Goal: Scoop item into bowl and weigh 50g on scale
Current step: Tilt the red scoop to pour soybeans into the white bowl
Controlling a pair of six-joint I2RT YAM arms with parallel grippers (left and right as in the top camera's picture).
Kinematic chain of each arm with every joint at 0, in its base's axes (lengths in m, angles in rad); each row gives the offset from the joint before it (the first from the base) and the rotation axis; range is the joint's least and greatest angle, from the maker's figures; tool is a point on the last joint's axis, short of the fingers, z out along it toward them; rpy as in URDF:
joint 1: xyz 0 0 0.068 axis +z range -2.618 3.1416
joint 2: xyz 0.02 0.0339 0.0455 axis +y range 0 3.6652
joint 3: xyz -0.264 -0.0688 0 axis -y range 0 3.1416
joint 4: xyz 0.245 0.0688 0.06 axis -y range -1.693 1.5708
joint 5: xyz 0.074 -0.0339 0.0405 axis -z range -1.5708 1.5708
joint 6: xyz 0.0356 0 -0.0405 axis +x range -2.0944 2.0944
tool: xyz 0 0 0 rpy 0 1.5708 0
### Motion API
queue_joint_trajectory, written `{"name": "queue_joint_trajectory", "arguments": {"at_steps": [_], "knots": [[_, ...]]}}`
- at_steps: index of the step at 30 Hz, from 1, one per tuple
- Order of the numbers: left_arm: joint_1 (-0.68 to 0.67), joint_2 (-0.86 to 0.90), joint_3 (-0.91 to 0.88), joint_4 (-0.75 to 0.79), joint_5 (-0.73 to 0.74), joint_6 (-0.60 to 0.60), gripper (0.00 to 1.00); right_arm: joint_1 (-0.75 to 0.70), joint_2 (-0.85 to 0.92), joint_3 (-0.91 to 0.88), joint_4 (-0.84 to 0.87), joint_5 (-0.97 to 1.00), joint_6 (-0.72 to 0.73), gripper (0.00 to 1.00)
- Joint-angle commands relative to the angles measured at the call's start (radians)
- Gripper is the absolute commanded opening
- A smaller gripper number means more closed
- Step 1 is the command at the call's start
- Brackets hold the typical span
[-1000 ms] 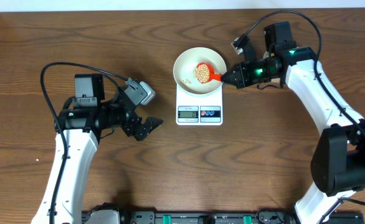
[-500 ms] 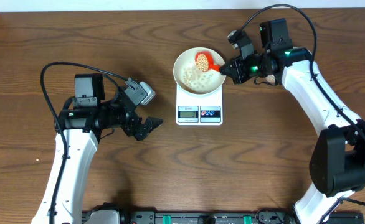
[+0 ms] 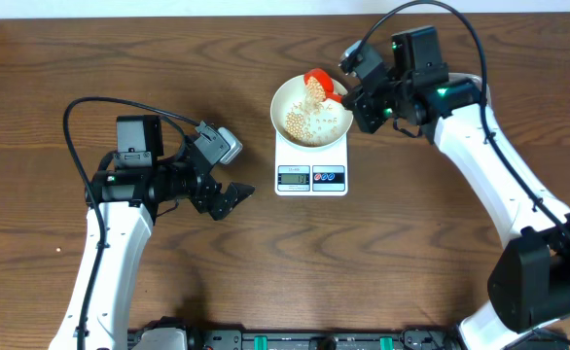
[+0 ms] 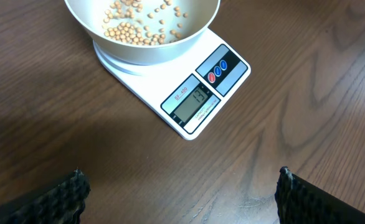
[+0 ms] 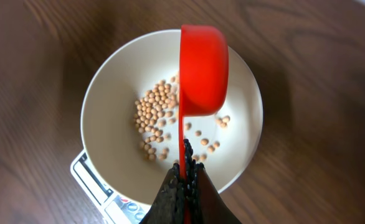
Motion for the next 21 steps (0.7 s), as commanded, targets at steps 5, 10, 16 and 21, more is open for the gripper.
{"name": "queue_joint_trajectory", "arguments": {"at_steps": [5, 10, 16, 21], "knots": [[-0.003, -0.002, -0.002, -0.003, 0.016, -0.001, 0.98, 0.071, -0.032, 0.021, -0.027, 0.222, -0.133, 0.01], [-0.003, -0.002, -0.002, -0.003, 0.016, -0.001, 0.98, 0.111, -0.045, 0.020, -0.027, 0.312, -0.185, 0.01], [-0.003, -0.002, -0.002, -0.003, 0.016, -0.001, 0.98, 0.122, -0.062, 0.021, -0.026, 0.325, -0.193, 0.01], [-0.003, -0.002, -0.002, -0.003, 0.016, -0.001, 0.98, 0.121, -0.076, 0.021, -0.026, 0.324, -0.192, 0.01]]}}
